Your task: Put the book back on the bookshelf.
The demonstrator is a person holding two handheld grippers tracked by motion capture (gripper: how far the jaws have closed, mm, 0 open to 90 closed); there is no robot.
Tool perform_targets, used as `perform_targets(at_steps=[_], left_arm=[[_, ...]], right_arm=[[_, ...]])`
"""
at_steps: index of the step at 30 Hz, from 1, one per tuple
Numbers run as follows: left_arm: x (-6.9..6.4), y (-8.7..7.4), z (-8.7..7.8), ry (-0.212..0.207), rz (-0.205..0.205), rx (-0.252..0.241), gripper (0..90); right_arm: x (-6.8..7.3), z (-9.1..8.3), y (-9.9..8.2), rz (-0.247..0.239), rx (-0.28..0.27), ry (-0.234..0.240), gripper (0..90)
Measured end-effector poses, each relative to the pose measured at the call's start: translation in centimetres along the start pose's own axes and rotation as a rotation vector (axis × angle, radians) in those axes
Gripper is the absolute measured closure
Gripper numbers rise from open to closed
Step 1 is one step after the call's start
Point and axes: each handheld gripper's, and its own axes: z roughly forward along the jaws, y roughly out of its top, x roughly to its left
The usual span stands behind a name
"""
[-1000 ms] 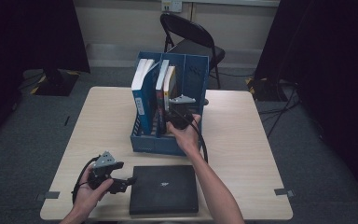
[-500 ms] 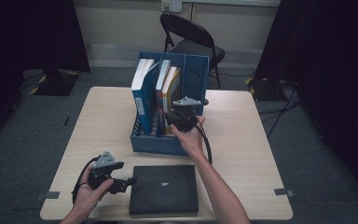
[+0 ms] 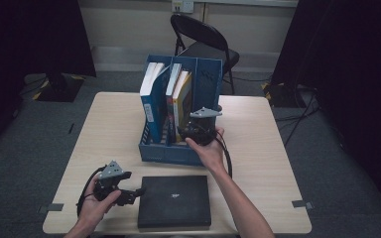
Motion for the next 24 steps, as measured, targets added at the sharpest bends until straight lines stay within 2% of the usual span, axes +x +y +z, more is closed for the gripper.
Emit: perform_targets(at_steps=[3, 10, 11, 12, 13, 15, 17, 20, 22, 24], left_arm=[[0.0, 0.0, 0.0, 0.006, -0.005, 0.009, 16.1], [0.1, 0.0, 0.2, 0.003, -0.013, 0.023, 16.4], [0.0, 0.0, 0.3, 0.007, -0.006, 0.028, 16.4], [0.0, 0.0, 0.3, 0.007, -0.006, 0.028, 16.5], [0.0, 0.0, 0.4, 0.005, -0.005, 0.030, 16.7], [0.0, 0.1, 0.5, -0.002, -0.017, 0.027, 17.4], [-0.1, 0.2, 0.6, 0.003, -0.012, 0.029, 17.9], [-0.3, 0.6, 0.8, 0.014, 0.007, 0.025, 18.7], [-0.4, 0.7, 0.9, 0.006, 0.008, 0.029, 18.1], [-0.5, 0.6, 1.1, 0.011, 0.011, 0.041, 17.3]], right_arm=[[0.2, -1.1, -0.4, -0.010, -0.014, 0.019, 43.7], [0.7, -3.3, -1.5, -0.035, 0.005, 0.050, 45.0], [0.9, -4.3, -2.3, -0.035, 0.002, 0.059, 45.0], [0.9, -4.3, -2.3, -0.035, 0.002, 0.059, 45.0], [1.0, -5.3, -2.9, -0.042, 0.000, 0.056, 44.9], [1.2, -6.3, -3.2, -0.050, 0.000, 0.049, 44.3], [1.3, -7.4, -3.6, -0.059, -0.003, 0.051, 44.3], [1.1, -8.3, -4.7, -0.053, 0.010, 0.053, 44.1], [1.1, -8.6, -5.7, -0.044, 0.023, 0.053, 43.7], [1.1, -8.7, -6.8, -0.023, 0.032, 0.074, 42.8]])
